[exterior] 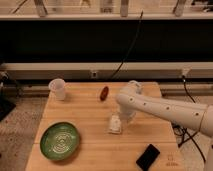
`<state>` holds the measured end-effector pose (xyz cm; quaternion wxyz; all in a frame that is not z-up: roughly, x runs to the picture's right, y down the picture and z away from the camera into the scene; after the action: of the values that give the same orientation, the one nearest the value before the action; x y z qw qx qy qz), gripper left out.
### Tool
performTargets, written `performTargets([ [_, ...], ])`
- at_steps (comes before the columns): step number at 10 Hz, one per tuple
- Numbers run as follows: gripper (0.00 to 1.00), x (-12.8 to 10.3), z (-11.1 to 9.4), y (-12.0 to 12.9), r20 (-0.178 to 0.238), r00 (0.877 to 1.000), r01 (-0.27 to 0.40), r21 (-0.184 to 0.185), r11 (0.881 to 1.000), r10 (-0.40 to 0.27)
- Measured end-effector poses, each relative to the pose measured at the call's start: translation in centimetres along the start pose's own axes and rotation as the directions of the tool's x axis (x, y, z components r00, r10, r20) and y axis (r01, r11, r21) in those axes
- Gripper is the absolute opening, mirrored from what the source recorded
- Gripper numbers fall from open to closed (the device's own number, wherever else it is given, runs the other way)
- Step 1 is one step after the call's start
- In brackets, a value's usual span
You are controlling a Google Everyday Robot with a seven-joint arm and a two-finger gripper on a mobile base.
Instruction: Wipe the white sponge on the table
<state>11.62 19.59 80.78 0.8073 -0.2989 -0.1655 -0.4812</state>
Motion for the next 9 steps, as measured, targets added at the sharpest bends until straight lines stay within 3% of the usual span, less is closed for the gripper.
performTargets([
  [2,0.14,0.1,0.0,0.0,0.002,1.0,0.002,-0.001,1.0,-0.002],
  [7,0.65,0.5,-1.2,-1.4,0.009,0.999,0.044,-0.008,0.999,-0.044],
  [9,0.79,0.4,-1.5,-2.2,0.013,0.998,0.064,-0.009,0.998,-0.064],
])
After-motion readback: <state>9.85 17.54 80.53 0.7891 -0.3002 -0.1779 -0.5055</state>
